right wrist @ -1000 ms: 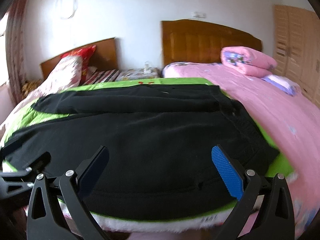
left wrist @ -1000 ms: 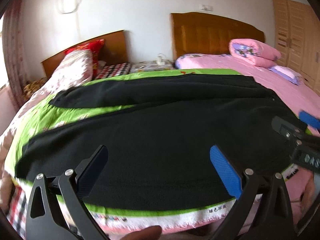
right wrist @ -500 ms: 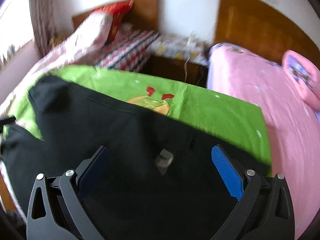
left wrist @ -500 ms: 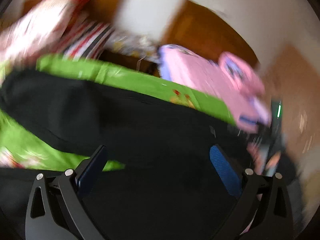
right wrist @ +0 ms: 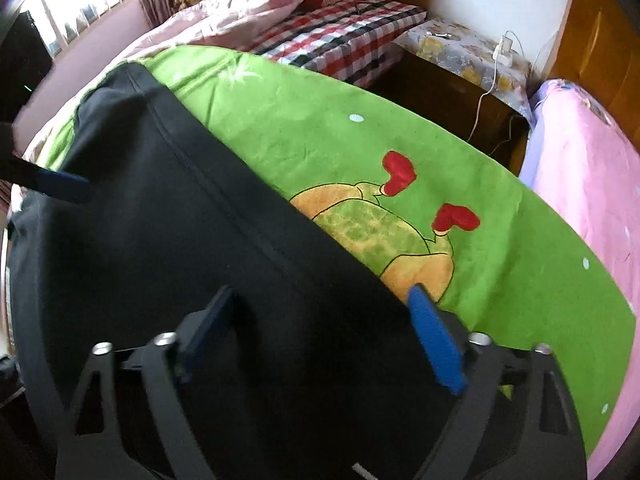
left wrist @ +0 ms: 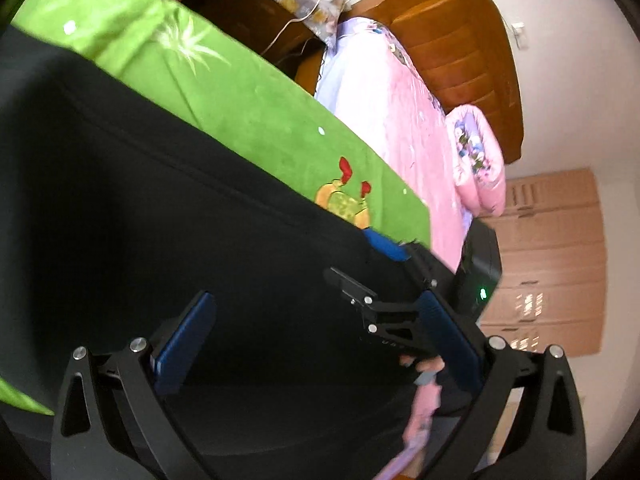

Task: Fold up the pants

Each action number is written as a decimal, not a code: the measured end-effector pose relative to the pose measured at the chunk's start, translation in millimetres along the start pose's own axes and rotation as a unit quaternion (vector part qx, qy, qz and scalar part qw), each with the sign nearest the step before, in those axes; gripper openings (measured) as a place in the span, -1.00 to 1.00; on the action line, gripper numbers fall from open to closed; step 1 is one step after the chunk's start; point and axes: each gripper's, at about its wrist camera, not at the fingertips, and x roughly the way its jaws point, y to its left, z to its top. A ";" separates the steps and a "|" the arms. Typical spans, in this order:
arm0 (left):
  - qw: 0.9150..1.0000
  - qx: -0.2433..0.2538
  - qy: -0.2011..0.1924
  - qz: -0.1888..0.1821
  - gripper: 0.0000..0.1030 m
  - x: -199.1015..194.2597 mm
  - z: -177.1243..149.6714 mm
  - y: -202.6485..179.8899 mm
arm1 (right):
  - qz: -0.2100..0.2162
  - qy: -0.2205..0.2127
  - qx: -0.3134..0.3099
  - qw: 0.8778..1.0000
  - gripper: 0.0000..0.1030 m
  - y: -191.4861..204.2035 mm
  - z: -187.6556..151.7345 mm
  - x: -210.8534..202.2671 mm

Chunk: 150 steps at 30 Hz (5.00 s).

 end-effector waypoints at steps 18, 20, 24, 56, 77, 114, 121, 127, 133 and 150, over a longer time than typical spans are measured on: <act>0.953 0.220 -0.207 0.039 -0.71 -87.2 -148.4 -37.4 | -0.347 -0.230 -0.113 0.902 -0.59 249.2 -176.0 -113.1; 0.914 0.316 -0.245 0.075 -0.70 -103.2 -219.7 -36.6 | -0.335 -0.229 -0.094 0.909 -0.53 262.7 -195.0 -122.5; 0.926 0.310 -0.196 0.095 -0.47 -91.1 -274.1 17.3 | -0.253 -0.222 -0.009 0.942 0.81 264.7 -238.1 -143.3; 0.963 0.142 -0.226 -0.038 0.85 -147.4 -291.9 130.5 | -0.030 -0.354 0.507 0.786 -0.61 39.5 -412.0 -209.8; 0.966 0.121 -0.153 0.171 -0.46 -113.4 -238.8 76.5 | -0.069 -0.365 0.481 0.794 -0.62 64.9 -407.8 -226.3; 0.973 0.129 -0.184 0.053 0.49 -159.3 -287.9 132.1 | -0.136 -0.327 0.513 0.782 0.40 121.5 -493.6 -216.4; 0.973 0.122 -0.189 0.055 0.51 -159.3 -287.5 136.7 | -0.273 -0.366 0.500 0.736 0.39 153.2 -488.1 -244.5; 0.972 0.124 -0.190 0.055 0.57 -155.6 -284.4 133.3 | -0.200 -0.369 0.482 0.769 0.40 144.7 -473.9 -238.6; 0.972 0.121 -0.192 0.057 0.57 -150.8 -283.1 132.7 | -0.123 -0.332 0.511 0.783 0.19 120.3 -457.6 -188.9; 0.949 0.182 -0.249 0.062 -0.76 -167.3 -299.3 106.3 | -0.140 -0.392 0.445 0.793 -0.66 124.2 -432.0 -221.4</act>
